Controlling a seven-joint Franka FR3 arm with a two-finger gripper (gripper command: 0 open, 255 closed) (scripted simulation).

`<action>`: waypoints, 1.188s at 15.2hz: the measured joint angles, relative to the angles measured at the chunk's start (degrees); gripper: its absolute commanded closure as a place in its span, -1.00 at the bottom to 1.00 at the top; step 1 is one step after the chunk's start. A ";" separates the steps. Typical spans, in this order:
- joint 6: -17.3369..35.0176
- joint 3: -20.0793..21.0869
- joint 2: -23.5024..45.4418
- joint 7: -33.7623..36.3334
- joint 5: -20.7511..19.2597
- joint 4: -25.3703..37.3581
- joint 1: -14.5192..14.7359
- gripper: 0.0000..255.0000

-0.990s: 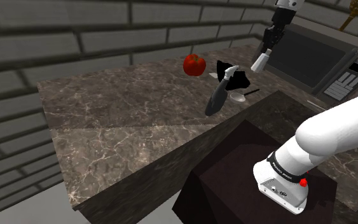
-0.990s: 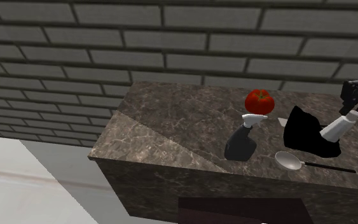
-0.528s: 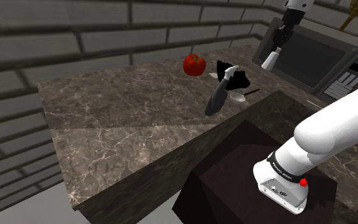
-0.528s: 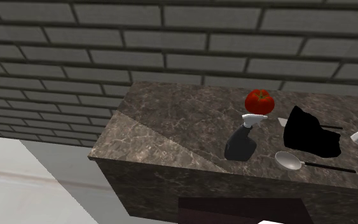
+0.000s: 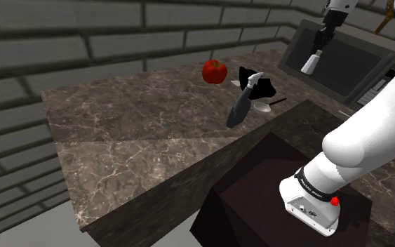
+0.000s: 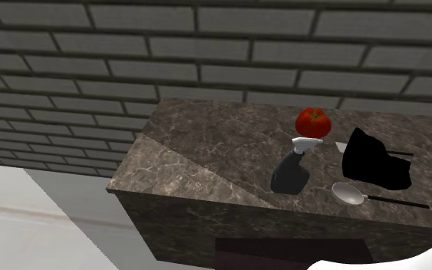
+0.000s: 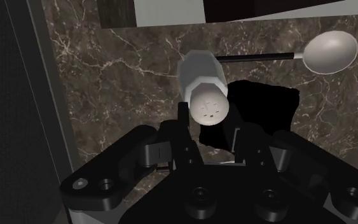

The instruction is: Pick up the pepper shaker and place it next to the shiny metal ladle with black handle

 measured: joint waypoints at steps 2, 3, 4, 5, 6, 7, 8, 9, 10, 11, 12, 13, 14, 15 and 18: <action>-0.57 -1.01 3.47 -2.80 1.51 3.48 -1.74 1.00; 0.03 -1.18 3.96 -3.39 1.72 3.28 -2.07 1.00; 0.70 -1.26 4.53 -3.78 1.99 3.11 -2.31 1.00; 1.36 -1.26 4.62 -3.88 2.02 2.51 -2.33 1.00; 2.18 -1.25 4.45 -3.88 1.94 1.54 -2.27 1.00; 2.74 -1.25 4.72 -4.00 2.09 1.22 -2.34 1.00; 3.69 -1.22 4.58 -3.96 2.02 0.14 -2.25 1.00; 4.41 -1.18 4.58 -3.91 2.04 -0.58 -2.19 1.00; 5.15 -1.17 4.64 -3.97 2.08 -1.26 -2.19 1.00; 6.05 -1.15 4.51 -3.96 2.03 -2.28 -2.13 1.00; 6.69 -1.15 4.62 -4.02 2.09 -2.82 -2.15 1.00; 7.45 -1.11 4.64 -3.99 2.12 -3.57 -2.09 1.00; 8.11 -1.08 4.96 -4.08 2.29 -3.96 -2.13 1.00; 8.80 -1.05 5.10 -4.11 2.37 -4.53 -2.12 1.00; 11.21 -0.97 5.25 -4.19 2.50 -6.81 -2.05 1.00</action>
